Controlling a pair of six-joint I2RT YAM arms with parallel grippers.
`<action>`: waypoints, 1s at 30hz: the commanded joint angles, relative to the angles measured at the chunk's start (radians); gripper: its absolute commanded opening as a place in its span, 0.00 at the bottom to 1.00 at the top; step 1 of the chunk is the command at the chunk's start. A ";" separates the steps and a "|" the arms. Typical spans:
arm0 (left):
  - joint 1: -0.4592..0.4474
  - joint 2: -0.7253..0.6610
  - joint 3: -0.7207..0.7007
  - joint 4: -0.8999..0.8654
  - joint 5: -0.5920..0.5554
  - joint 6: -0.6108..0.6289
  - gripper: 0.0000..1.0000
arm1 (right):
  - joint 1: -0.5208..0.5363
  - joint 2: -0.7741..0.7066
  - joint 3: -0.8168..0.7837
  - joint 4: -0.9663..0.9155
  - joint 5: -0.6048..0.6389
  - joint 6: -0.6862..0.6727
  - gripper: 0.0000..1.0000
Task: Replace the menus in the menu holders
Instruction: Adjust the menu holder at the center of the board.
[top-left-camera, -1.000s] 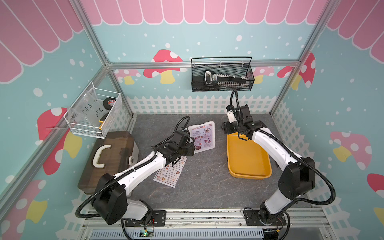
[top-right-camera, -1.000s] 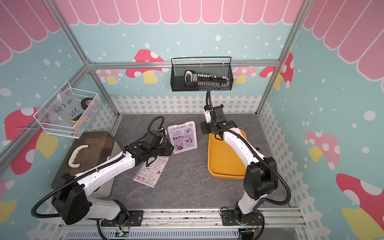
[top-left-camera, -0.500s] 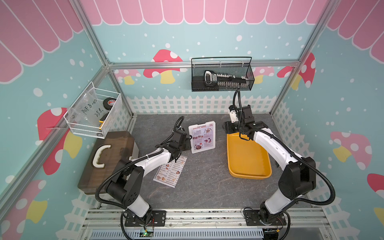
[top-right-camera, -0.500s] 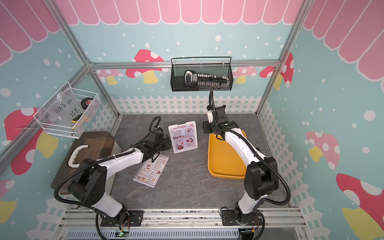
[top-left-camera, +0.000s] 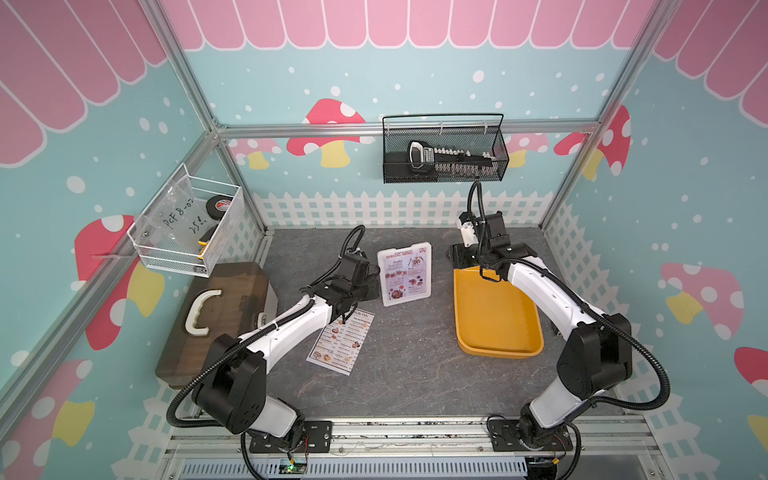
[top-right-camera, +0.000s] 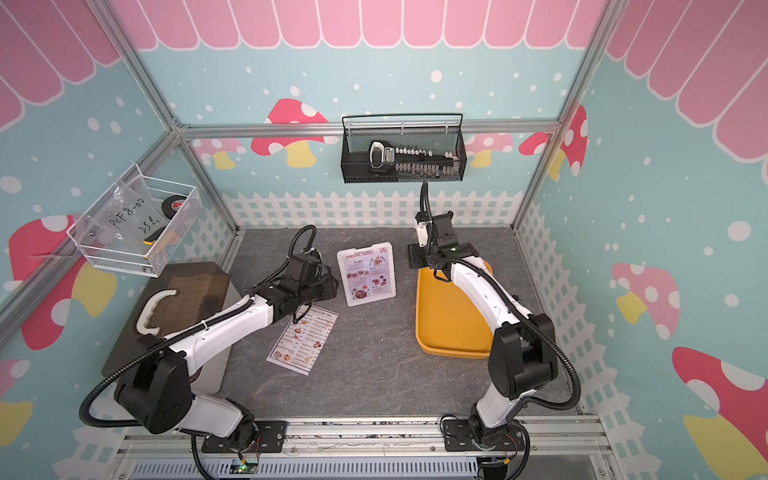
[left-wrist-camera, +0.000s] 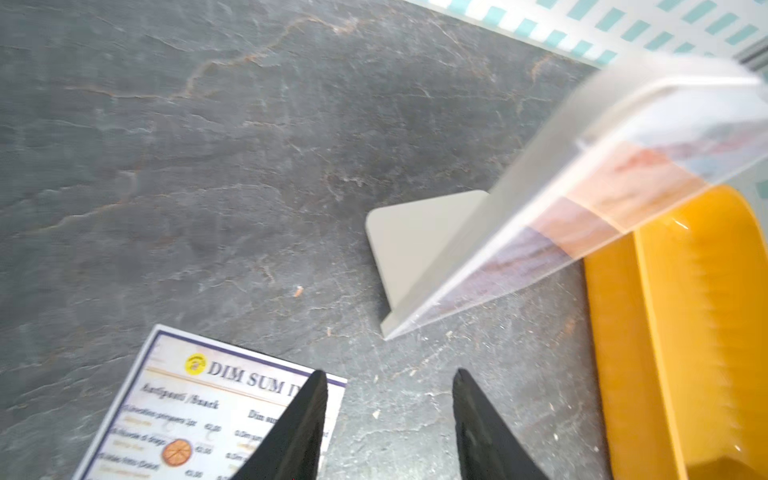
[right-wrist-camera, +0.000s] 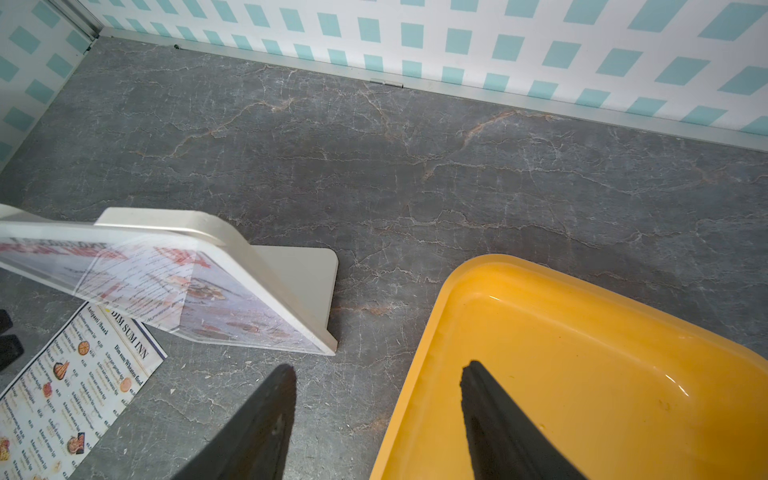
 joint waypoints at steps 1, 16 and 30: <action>-0.016 0.065 0.042 0.015 0.040 -0.016 0.51 | -0.017 -0.002 0.006 0.002 0.013 0.005 0.70; 0.038 0.199 0.080 0.138 -0.078 -0.033 0.52 | -0.072 -0.058 -0.055 -0.012 0.018 0.007 0.71; 0.077 -0.067 -0.046 0.020 -0.203 0.094 0.96 | -0.175 -0.183 -0.311 0.172 0.209 0.045 0.99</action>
